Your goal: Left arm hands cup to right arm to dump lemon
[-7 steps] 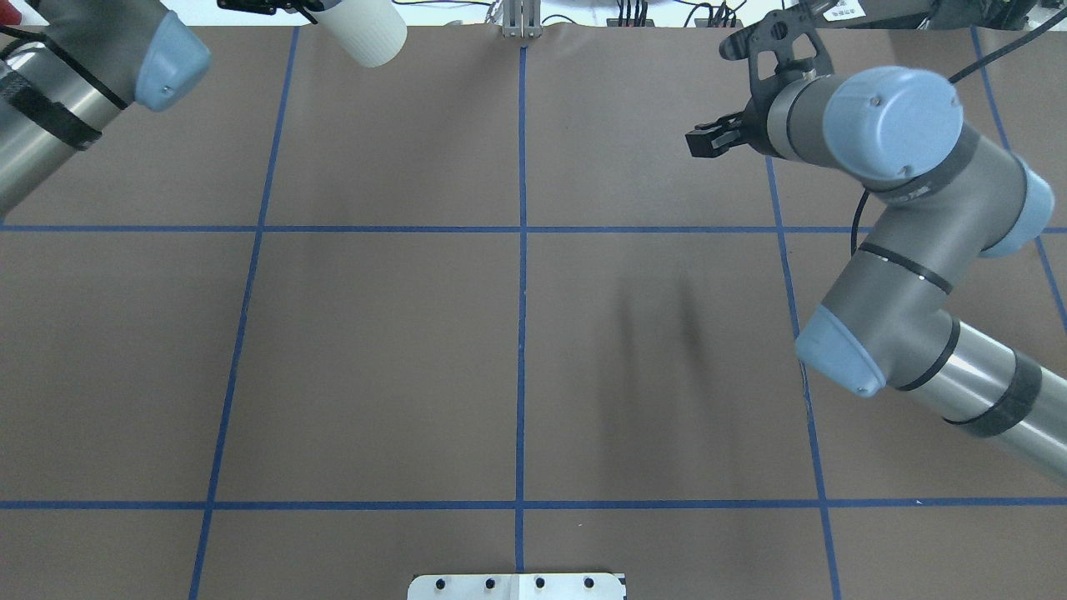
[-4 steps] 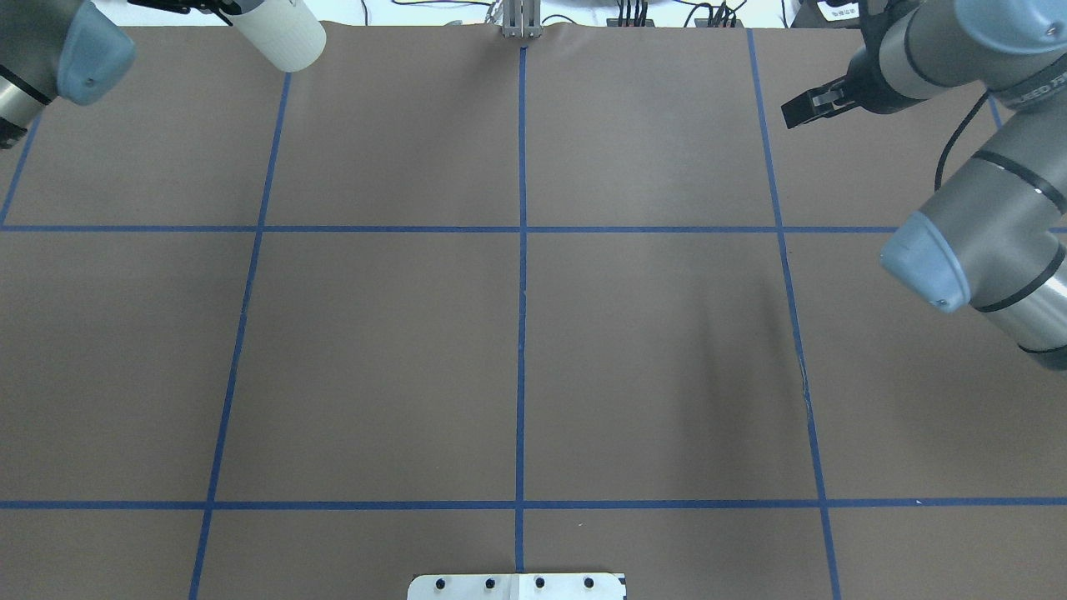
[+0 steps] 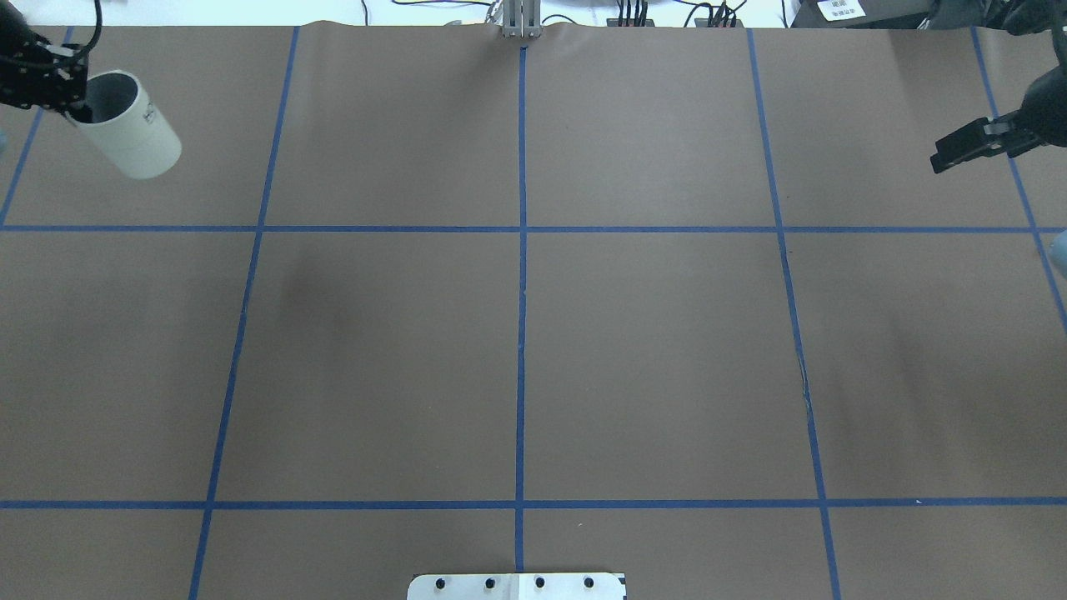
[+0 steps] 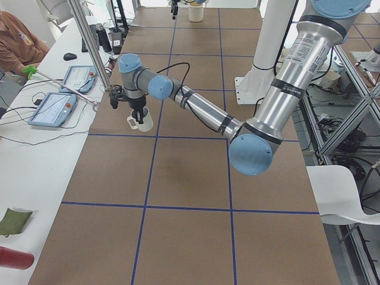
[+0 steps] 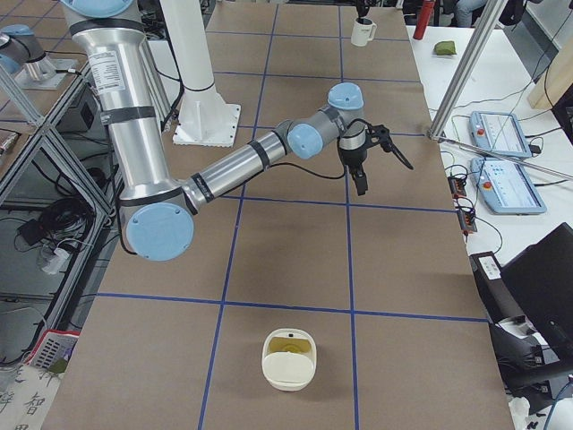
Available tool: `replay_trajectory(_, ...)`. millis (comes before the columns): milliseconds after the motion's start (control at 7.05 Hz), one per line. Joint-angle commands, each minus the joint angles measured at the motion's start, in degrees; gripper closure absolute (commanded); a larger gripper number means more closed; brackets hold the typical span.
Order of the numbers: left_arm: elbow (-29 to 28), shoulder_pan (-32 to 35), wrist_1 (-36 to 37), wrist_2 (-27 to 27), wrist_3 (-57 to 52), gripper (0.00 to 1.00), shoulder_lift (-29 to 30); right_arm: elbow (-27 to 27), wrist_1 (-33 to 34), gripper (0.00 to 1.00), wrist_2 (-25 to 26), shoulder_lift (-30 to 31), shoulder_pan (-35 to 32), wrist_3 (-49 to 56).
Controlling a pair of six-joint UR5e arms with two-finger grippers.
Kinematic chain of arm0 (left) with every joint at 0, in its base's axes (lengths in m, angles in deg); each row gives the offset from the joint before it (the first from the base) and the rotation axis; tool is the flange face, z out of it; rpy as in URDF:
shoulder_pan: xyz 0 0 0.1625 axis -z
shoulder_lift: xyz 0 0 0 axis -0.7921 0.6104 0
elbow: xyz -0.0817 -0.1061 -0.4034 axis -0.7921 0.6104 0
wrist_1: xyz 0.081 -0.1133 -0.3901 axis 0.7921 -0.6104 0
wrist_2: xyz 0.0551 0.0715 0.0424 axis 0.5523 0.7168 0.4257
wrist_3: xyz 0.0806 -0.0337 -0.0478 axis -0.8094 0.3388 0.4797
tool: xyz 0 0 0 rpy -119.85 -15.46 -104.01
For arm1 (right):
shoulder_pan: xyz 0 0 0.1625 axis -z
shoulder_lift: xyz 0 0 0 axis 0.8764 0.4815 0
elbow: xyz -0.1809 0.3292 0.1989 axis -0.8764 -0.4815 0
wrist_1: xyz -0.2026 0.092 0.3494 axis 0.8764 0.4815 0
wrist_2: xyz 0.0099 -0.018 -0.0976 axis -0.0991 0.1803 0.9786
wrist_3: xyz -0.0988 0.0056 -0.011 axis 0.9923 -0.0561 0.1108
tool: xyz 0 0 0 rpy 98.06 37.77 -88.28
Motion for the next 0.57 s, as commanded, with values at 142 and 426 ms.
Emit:
replay_trajectory(142,5.1,-0.5,-10.4,1.8,0.5,1.0,-17.1,4.5,0.0,0.0,-3.0,11.2,-2.5,6.4)
replay_trajectory(426,5.0,-6.4,-20.4,2.2,10.9,1.0,-21.2,3.9,-0.4,0.0,-2.3,12.1,-2.3,6.4)
